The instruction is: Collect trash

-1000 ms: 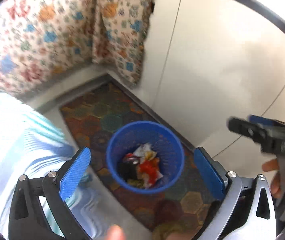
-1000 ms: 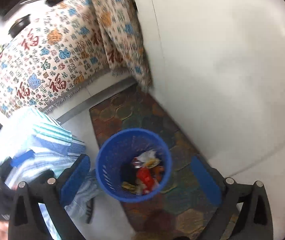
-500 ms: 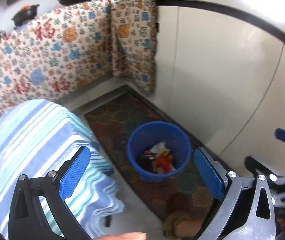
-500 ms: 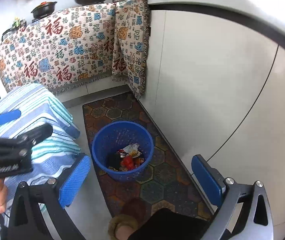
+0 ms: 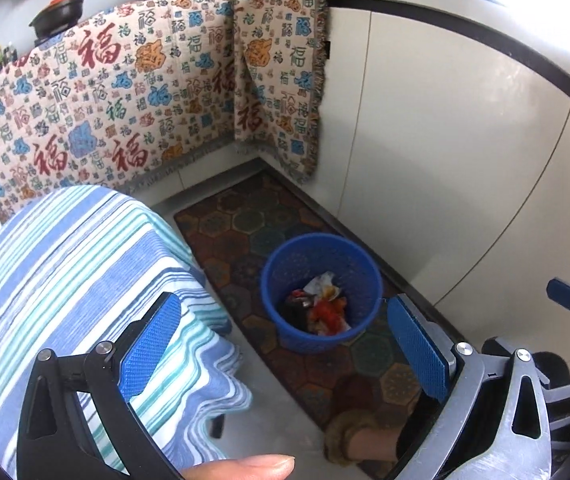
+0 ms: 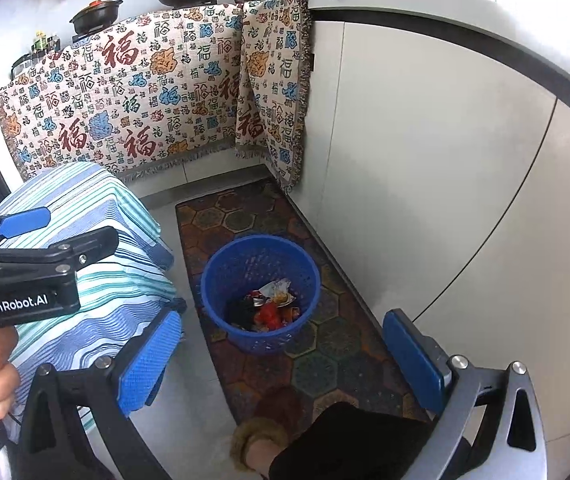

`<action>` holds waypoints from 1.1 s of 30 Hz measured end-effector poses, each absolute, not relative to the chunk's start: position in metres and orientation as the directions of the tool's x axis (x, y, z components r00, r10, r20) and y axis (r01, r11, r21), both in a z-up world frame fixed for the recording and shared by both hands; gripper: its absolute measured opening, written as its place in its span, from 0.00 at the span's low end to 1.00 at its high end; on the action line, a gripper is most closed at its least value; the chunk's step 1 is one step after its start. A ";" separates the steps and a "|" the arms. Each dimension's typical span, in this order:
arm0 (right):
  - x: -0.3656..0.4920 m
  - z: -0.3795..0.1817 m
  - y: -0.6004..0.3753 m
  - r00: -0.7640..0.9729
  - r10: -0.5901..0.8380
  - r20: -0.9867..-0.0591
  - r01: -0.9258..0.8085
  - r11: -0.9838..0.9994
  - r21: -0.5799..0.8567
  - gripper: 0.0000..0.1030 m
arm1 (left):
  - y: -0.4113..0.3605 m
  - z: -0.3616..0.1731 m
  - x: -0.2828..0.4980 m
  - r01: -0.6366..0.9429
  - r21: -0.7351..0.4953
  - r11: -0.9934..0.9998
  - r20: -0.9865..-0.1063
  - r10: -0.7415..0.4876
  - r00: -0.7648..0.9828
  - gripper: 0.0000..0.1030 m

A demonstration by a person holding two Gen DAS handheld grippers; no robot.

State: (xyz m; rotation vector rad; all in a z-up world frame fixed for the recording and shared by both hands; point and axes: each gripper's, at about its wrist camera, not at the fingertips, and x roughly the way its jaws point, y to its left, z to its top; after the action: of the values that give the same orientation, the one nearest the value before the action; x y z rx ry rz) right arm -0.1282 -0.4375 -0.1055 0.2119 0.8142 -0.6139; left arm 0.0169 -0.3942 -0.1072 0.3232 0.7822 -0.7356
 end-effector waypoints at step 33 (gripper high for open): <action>-0.121 -0.114 -0.442 0.493 -0.415 -0.764 0.610 0.792 -0.036 1.00 | -0.392 -0.114 0.022 0.688 0.013 0.726 -0.742 -0.454 0.493 1.00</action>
State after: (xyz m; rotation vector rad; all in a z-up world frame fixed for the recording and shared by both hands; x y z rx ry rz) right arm -0.1211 -0.4419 -0.1145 0.2530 0.8506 -0.6292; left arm 0.0224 -0.3915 -0.1136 0.3279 0.7903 -0.7076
